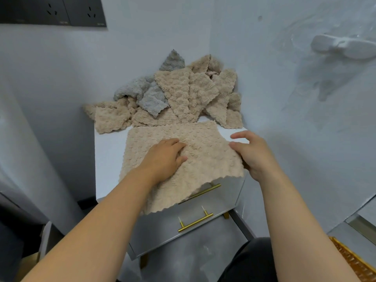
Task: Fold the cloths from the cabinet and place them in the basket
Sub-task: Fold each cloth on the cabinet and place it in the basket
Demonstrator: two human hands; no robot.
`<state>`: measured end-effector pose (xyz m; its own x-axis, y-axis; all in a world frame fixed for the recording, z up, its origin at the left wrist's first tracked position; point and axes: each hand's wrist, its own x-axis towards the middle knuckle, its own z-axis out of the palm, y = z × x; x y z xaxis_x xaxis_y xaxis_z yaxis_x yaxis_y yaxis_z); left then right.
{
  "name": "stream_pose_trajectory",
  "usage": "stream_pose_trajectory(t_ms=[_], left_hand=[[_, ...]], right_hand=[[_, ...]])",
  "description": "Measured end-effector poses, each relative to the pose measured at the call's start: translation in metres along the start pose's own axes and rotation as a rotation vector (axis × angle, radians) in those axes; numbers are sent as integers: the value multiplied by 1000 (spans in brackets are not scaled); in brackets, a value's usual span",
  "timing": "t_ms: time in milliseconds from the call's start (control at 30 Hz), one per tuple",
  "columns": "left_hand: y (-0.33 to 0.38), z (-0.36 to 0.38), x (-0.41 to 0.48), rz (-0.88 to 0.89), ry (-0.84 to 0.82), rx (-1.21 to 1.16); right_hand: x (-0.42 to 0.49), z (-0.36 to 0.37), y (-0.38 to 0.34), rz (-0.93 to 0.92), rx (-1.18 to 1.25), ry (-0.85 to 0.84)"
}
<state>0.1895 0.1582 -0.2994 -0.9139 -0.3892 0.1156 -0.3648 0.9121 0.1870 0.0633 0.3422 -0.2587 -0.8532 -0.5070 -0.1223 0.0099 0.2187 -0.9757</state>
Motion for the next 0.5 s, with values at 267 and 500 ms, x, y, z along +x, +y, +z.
stream_pose_trajectory(t_ms=[267,500], left_hand=[[40,-27,-18,171,73,-359],[42,-20,-17,64,71,-323]], right_hand=[[-3,6,-5,-1,313,-130],[9,2,2,35,304,-2]])
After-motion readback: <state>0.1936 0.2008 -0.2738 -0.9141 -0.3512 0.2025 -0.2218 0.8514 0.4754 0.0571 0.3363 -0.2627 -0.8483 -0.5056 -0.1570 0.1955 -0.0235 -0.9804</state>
